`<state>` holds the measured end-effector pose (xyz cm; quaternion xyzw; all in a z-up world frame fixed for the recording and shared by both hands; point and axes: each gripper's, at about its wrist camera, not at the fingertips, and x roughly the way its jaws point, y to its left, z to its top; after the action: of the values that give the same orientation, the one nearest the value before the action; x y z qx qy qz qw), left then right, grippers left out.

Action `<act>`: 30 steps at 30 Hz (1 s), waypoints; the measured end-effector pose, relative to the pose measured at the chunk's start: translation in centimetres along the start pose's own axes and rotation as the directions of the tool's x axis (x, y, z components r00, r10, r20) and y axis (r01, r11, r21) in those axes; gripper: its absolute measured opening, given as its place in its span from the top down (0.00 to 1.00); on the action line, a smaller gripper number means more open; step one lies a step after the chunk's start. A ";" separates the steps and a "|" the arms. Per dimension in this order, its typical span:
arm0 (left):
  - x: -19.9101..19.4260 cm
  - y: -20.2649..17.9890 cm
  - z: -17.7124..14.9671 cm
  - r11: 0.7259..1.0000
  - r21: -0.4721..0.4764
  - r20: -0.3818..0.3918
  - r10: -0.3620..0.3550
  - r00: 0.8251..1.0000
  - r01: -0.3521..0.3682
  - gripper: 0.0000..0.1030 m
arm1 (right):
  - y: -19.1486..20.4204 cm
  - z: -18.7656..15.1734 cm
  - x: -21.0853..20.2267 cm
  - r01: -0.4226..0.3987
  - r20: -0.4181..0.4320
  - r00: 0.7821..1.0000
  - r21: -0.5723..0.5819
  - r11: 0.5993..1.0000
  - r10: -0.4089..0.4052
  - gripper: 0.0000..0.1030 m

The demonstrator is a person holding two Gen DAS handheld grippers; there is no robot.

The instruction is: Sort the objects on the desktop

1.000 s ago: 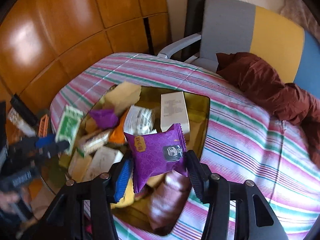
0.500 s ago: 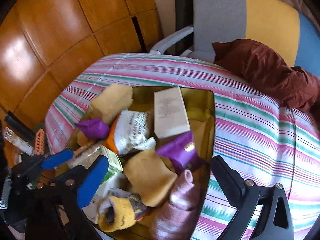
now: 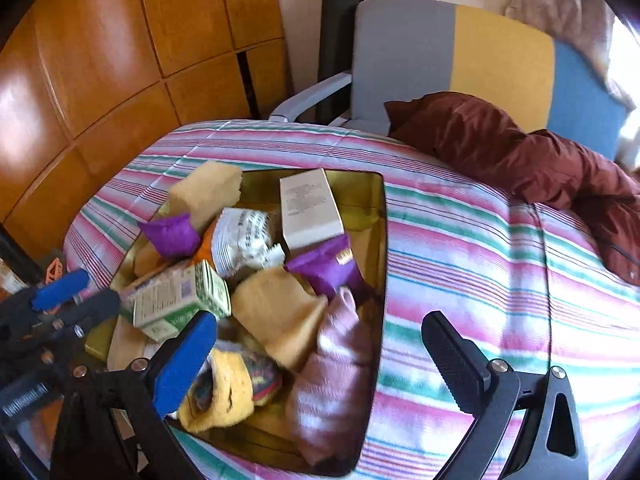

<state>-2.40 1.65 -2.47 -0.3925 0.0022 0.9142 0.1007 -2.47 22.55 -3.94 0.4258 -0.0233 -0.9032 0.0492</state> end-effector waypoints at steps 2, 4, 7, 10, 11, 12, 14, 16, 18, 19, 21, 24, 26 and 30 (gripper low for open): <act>-0.5 -0.2 0.0 1.000 0.000 0.005 0.028 1.000 -0.028 0.40 | 0.0 -0.6 -0.3 0.001 -0.003 1.000 0.014 1.000 -0.001 0.00; -1.0 -0.3 -0.1 0.999 -0.006 0.008 0.042 0.999 -0.042 0.40 | 0.2 -1.6 -0.8 0.013 0.002 1.000 0.017 1.000 -0.013 0.00; -1.7 -0.6 -0.1 0.998 -0.014 0.012 0.057 0.998 -0.057 0.40 | 0.6 -2.9 -1.6 0.024 0.011 1.000 -0.002 1.000 -0.024 0.00; -2.7 -1.4 -0.2 0.995 0.010 0.037 0.095 0.995 -0.096 0.40 | 0.9 -3.8 -2.2 0.032 0.023 0.999 -0.019 0.999 -0.031 0.00; -2.9 -1.6 -0.1 0.995 0.015 0.044 0.099 0.994 -0.100 0.40 | 1.0 -4.1 -2.5 0.035 0.030 0.999 -0.025 0.999 -0.034 0.00; -3.3 -1.8 -0.2 0.994 0.020 0.054 0.103 0.993 -0.105 0.39 | 1.1 -4.2 -2.6 0.036 0.033 0.999 -0.027 0.999 -0.035 0.00; -4.0 -2.2 0.0 0.994 0.025 0.068 0.104 0.992 -0.106 0.39 | 1.1 -4.6 -2.8 0.033 0.038 0.999 -0.025 0.999 -0.032 0.00; -4.6 -2.7 0.1 0.993 0.024 0.085 0.115 0.990 -0.118 0.39 | 1.1 -4.9 -3.0 0.029 0.044 0.999 -0.027 0.999 -0.028 0.00; -5.0 -3.2 0.1 0.987 0.039 0.112 0.154 0.982 -0.159 0.39 | 1.1 -5.1 -3.1 0.027 0.043 0.999 -0.027 0.999 -0.025 0.00; -5.1 -3.2 0.1 0.986 0.040 0.119 0.158 0.980 -0.164 0.39 | 1.1 -5.1 -3.1 0.026 0.044 0.999 -0.028 0.999 -0.024 0.00; -5.2 -3.3 -0.1 0.985 0.037 0.130 0.163 0.978 -0.169 0.39 | 1.1 -5.2 -3.2 0.029 0.048 0.998 -0.032 0.999 -0.028 0.00; -4.9 -3.1 -0.2 0.987 0.027 0.110 0.153 0.982 -0.157 0.39 | 1.0 -5.2 -3.4 0.028 0.054 0.998 -0.028 0.999 -0.027 0.00; -4.6 -2.9 -0.3 0.989 0.018 0.095 0.142 0.985 -0.144 0.39 | 1.0 -5.2 -3.6 0.034 0.060 0.998 -0.031 0.999 -0.032 0.00; -4.2 -2.7 -0.6 0.993 0.010 0.082 0.121 0.989 -0.122 0.40 | 1.4 -5.3 -3.5 0.044 0.062 0.997 -0.046 0.998 -0.041 0.00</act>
<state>1.36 3.53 0.34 -0.3532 0.0290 0.9339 0.0480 3.87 21.52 -4.50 0.3971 0.0057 -0.9169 0.0391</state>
